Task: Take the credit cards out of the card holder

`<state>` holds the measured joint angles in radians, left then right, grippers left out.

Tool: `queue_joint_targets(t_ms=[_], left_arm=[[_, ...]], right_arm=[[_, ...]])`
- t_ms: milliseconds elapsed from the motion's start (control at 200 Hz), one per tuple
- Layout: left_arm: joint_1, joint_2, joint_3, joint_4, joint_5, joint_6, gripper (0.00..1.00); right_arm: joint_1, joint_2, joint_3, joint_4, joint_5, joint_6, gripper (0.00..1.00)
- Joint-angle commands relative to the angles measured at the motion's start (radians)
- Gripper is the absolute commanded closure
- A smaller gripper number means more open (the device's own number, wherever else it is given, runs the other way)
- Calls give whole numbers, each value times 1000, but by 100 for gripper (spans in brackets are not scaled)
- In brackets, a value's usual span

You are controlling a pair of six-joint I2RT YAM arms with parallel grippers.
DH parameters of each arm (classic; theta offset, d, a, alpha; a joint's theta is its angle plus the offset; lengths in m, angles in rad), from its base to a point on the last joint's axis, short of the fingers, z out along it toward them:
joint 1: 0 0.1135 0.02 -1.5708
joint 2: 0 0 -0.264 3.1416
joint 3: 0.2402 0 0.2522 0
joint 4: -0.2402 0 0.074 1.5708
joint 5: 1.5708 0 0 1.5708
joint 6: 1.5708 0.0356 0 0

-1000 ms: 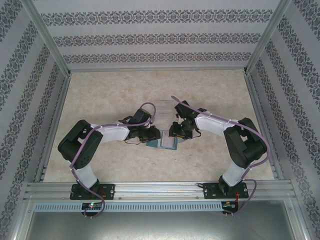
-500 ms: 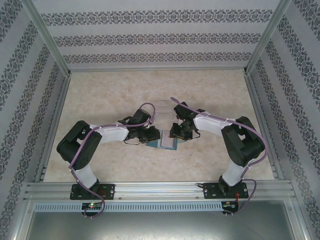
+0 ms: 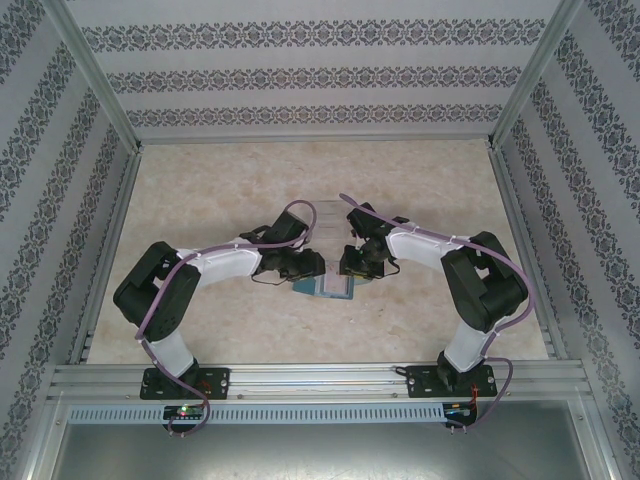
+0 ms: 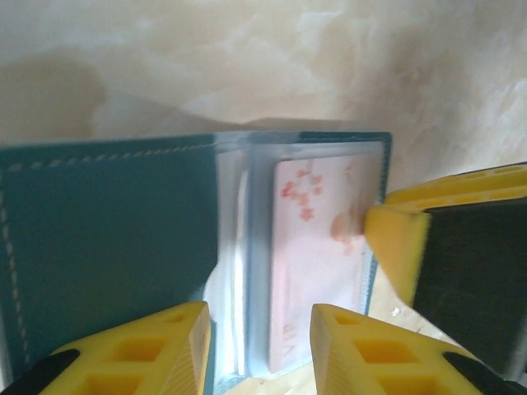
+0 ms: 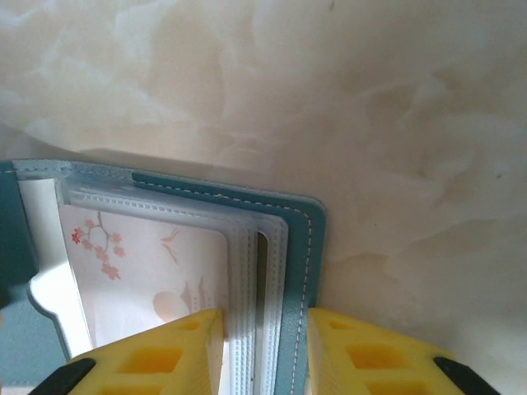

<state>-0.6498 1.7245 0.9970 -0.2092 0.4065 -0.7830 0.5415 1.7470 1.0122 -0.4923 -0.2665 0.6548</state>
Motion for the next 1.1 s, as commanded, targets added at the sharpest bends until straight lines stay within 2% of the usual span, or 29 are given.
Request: queue_joint_targets(t_ms=[0,440,625,1094], left_arm=[[-23,-17,52,-143,-78,59,62],[-26,58,109,-166,-93,89,63],[-25,91,97,-100,-39,70,63],[-25,124,79,-73,-21,60,63]], right_arm=[[15,36,26,17,26,-29,69],[14,17,-2,22,17,-26,71],[13,4,-8,8,30,-14,72],[17,-25,-14,-17,46,-3,71]])
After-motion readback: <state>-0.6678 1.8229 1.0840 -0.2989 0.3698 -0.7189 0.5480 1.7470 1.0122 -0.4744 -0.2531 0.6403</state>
